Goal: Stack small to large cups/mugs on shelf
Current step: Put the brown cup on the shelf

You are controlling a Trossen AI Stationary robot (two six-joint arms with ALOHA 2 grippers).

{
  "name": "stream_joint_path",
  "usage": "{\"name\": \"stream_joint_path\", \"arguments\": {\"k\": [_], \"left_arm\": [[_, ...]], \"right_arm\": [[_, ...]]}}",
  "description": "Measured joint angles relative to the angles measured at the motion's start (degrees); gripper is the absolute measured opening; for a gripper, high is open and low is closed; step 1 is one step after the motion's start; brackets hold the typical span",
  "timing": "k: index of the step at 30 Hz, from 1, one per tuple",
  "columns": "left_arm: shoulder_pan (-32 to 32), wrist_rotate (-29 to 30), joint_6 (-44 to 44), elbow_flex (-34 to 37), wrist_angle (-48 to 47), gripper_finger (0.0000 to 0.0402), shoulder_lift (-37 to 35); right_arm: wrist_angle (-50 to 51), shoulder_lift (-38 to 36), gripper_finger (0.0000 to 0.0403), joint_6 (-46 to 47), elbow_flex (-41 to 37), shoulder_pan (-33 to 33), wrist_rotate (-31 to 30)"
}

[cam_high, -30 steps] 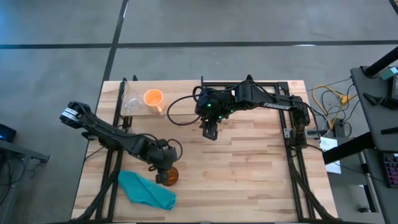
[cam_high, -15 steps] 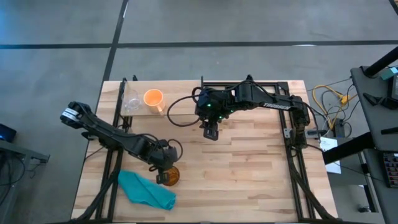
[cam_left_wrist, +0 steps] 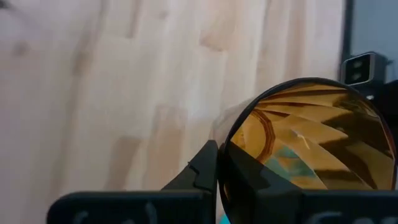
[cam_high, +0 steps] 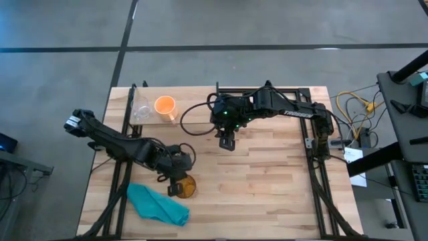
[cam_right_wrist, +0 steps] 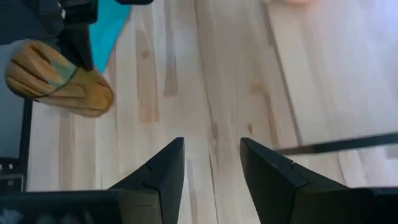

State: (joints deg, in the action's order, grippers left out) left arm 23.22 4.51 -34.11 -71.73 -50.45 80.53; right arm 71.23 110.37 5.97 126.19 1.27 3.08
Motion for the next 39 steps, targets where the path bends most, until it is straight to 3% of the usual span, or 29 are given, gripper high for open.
{"name": "stream_joint_path", "arguments": {"k": [7,16,23,31,39], "left_arm": [[-1.91,7.75,-0.07,-12.94,-15.24,0.0,-0.02],[-9.42,18.33,4.2,-24.82,-20.13,0.0,-0.17],[-19.6,21.36,7.94,-28.57,-21.19,0.0,-0.95],[-30.83,21.12,13.5,-29.15,-18.37,0.0,-1.18],[-41.15,9.82,15.54,-28.85,-17.05,0.0,-0.66]], "right_arm": [[-8.01,-3.89,0.015,1.41,0.0,0.91,-0.23],[-10.28,-8.53,0.015,2.61,0.0,1.14,-0.23],[-10.44,-9.74,0.015,3.22,0.0,1.14,-0.23],[-10.42,-9.78,0.015,3.0,0.0,1.14,-0.18],[-10.22,-8.94,0.015,1.87,0.0,1.29,-0.19]]}}
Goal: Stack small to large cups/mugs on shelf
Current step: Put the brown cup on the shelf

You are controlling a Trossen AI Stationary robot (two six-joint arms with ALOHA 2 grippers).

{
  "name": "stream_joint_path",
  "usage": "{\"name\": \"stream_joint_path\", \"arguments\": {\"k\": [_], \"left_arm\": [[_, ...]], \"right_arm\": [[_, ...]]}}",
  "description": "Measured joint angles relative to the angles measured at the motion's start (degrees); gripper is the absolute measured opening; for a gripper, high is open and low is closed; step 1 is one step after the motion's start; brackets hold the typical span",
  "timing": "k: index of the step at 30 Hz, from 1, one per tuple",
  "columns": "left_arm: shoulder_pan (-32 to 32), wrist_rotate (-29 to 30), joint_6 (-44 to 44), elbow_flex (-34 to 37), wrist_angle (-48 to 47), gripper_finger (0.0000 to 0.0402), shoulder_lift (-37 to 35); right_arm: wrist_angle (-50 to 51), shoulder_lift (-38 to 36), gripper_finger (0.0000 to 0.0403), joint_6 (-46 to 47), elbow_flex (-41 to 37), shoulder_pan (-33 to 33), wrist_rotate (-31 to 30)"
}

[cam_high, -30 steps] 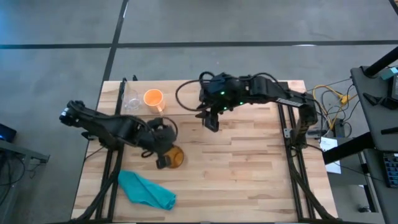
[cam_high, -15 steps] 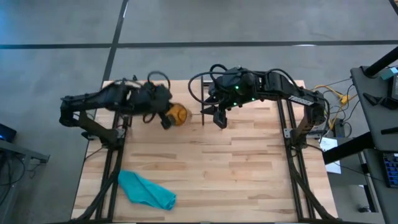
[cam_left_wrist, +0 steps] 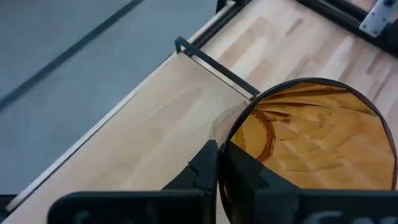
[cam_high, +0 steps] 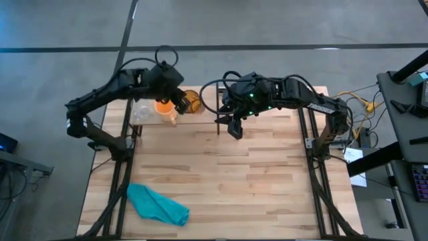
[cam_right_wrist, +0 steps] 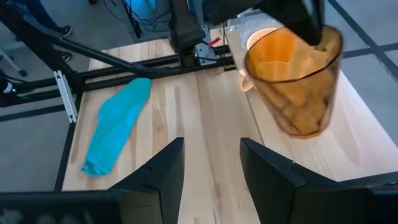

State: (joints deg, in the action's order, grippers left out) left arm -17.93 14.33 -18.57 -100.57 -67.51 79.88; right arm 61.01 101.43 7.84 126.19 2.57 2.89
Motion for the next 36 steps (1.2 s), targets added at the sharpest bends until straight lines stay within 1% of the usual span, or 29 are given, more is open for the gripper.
{"name": "stream_joint_path", "arguments": {"k": [5,7,14,22,25,36], "left_arm": [[-4.92,-5.9,0.05,0.0,1.49,0.0,-0.04],[-6.59,-7.19,0.07,0.0,1.31,0.0,-0.04],[-9.49,-8.15,-0.48,-0.02,0.97,0.0,1.71],[-9.58,-8.24,1.14,-0.02,0.9,0.0,7.18],[-9.75,-9.22,1.27,-0.02,0.2,0.0,8.49],[-10.59,-10.18,1.53,-0.04,-3.5,0.0,9.03]], "right_arm": [[0.02,0.51,0.015,-0.89,0.0,0.19,0.0],[0.04,0.71,0.015,-1.4,0.0,0.35,0.0],[0.02,0.72,0.015,-1.47,0.0,1.19,-0.01],[0.35,0.83,0.015,-1.45,0.0,1.51,-0.01],[0.51,0.83,0.015,-1.43,0.0,1.51,-0.01],[0.52,0.83,0.015,-1.89,0.0,1.51,-0.01]]}}
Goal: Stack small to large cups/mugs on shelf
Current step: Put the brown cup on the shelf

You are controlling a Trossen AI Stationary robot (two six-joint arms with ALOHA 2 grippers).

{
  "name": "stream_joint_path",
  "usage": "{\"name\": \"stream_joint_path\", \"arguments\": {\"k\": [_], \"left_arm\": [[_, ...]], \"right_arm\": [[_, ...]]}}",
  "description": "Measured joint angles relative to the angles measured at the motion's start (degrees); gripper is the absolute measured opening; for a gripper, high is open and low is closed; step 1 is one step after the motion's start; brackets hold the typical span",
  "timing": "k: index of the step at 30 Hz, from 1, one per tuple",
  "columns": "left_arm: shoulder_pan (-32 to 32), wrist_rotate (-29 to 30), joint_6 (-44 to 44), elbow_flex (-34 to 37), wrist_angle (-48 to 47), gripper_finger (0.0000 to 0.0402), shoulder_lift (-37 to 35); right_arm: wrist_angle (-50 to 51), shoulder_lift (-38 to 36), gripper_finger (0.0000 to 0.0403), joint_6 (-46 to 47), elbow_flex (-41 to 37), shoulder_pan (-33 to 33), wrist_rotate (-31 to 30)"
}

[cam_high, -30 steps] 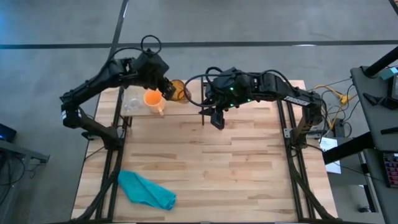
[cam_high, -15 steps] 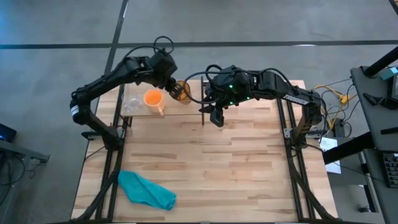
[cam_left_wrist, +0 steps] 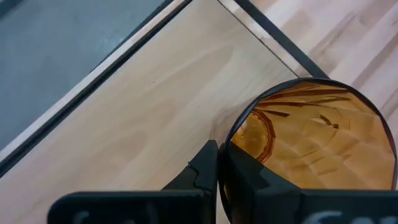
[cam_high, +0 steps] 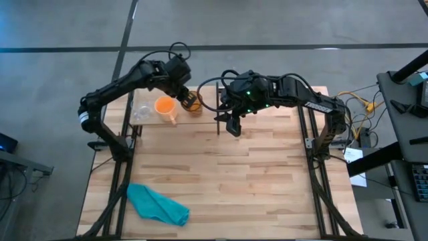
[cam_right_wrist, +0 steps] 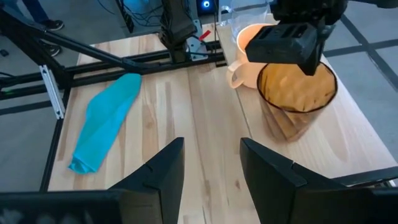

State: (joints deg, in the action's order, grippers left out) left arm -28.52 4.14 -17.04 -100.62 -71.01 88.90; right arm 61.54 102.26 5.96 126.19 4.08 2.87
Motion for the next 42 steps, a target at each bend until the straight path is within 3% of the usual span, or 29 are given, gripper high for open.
{"name": "stream_joint_path", "arguments": {"k": [33,42], "left_arm": [[-1.15,0.34,1.51,1.01,-1.4,0.0,0.0],[-1.16,-3.68,4.09,3.45,1.59,0.0,-0.07]], "right_arm": [[-0.06,0.0,0.015,1.1,0.0,-0.04,0.0],[-0.09,0.0,0.015,1.11,0.0,-0.04,0.0]]}}
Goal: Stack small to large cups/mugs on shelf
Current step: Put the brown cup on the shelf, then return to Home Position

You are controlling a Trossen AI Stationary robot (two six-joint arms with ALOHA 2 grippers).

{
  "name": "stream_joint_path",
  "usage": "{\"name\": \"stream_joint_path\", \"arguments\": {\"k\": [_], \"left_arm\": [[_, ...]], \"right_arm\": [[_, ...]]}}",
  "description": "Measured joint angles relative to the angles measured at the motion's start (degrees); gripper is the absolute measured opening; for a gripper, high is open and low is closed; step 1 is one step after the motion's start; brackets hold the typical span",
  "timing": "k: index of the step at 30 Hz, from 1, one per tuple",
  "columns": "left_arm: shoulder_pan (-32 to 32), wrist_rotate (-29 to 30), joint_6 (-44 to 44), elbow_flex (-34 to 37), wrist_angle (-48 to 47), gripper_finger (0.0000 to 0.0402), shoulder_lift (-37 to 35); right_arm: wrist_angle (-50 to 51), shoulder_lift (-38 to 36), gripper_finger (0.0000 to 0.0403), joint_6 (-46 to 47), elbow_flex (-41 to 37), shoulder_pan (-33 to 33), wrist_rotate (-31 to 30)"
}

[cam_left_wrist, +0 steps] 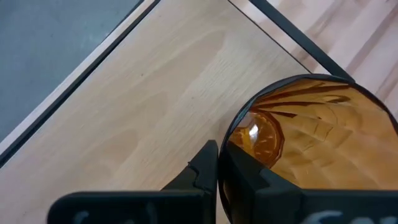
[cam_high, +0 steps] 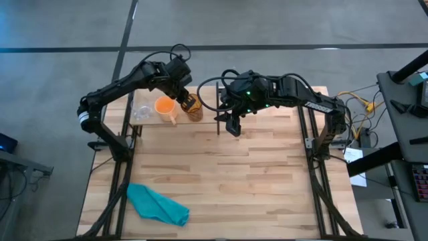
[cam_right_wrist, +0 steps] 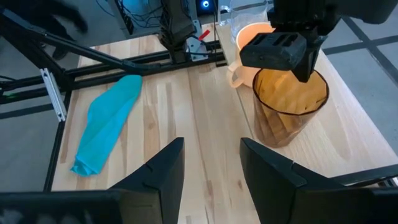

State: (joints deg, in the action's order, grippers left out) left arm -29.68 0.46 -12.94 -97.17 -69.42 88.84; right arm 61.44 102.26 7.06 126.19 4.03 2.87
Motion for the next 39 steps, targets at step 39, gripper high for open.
{"name": "stream_joint_path", "arguments": {"k": [39], "left_arm": [[-0.18,-1.85,2.81,-9.94,-1.7,0.0068,-6.93]], "right_arm": [[-0.02,-4.31,0.015,-0.94,0.02,0.02,-0.22]]}}
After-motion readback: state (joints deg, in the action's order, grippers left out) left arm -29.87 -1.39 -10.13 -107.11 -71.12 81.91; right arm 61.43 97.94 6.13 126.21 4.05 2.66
